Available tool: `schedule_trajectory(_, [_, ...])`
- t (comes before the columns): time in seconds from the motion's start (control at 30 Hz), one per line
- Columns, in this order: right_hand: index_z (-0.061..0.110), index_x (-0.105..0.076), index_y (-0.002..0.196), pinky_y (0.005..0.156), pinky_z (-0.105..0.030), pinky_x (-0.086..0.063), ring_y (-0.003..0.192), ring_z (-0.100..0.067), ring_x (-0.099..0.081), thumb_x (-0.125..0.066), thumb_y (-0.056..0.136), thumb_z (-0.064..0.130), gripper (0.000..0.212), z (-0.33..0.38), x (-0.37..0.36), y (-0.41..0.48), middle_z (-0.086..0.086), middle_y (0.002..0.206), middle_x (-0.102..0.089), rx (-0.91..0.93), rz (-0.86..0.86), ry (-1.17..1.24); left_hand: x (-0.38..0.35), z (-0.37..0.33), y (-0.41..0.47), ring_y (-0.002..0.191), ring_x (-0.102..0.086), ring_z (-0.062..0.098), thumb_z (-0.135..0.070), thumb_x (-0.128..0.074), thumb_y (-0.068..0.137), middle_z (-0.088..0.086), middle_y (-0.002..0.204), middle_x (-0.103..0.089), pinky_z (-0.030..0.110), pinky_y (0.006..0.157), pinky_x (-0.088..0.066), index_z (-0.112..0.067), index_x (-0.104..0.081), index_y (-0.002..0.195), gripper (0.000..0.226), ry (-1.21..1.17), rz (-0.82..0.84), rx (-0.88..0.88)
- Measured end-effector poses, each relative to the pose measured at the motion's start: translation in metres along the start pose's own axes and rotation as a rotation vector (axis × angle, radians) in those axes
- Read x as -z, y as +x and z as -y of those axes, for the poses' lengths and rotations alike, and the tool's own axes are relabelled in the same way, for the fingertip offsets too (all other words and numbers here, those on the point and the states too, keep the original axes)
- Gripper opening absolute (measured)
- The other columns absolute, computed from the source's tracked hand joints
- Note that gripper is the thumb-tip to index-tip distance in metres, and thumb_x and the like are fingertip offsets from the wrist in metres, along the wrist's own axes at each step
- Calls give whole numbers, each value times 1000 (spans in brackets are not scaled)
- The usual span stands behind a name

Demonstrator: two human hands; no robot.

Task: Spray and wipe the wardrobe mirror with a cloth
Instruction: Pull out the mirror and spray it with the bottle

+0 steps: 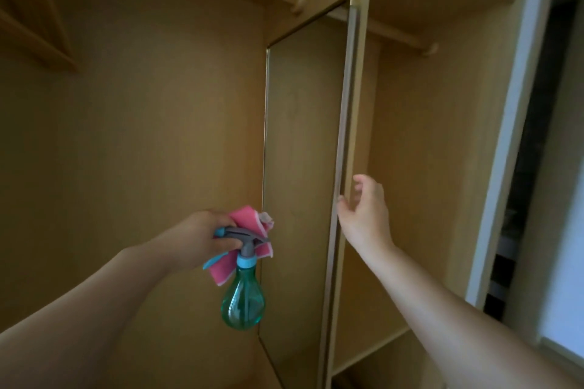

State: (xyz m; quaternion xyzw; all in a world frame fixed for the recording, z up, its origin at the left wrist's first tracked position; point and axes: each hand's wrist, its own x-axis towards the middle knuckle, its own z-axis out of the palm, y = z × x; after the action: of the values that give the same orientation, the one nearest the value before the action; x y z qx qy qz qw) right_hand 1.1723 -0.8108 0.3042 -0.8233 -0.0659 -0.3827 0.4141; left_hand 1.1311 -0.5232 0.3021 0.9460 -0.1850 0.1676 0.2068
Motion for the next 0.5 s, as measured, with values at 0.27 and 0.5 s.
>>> schedule_trajectory(0.27, [17,-56,129,65,-22,-50,90,-15,-64,-56,95,24,34,-18,-20,25,-2,120,-65,-213,345,1,-12,-17,5,75,-55,2,-31,-68,86,-12,85,-58,9,59,-39,-34,-62,80,9,20,-28,42])
schedule_trajectory(0.5, [18,-66,109,54,-19,-42,74,-8,-61,-58,95,22,17,-28,-23,33,6,85,-65,-145,421,29,-22,-35,-7,82,-55,6,-31,-65,87,-8,93,-57,14,66,-39,-24,-66,95,11,64,-39,131])
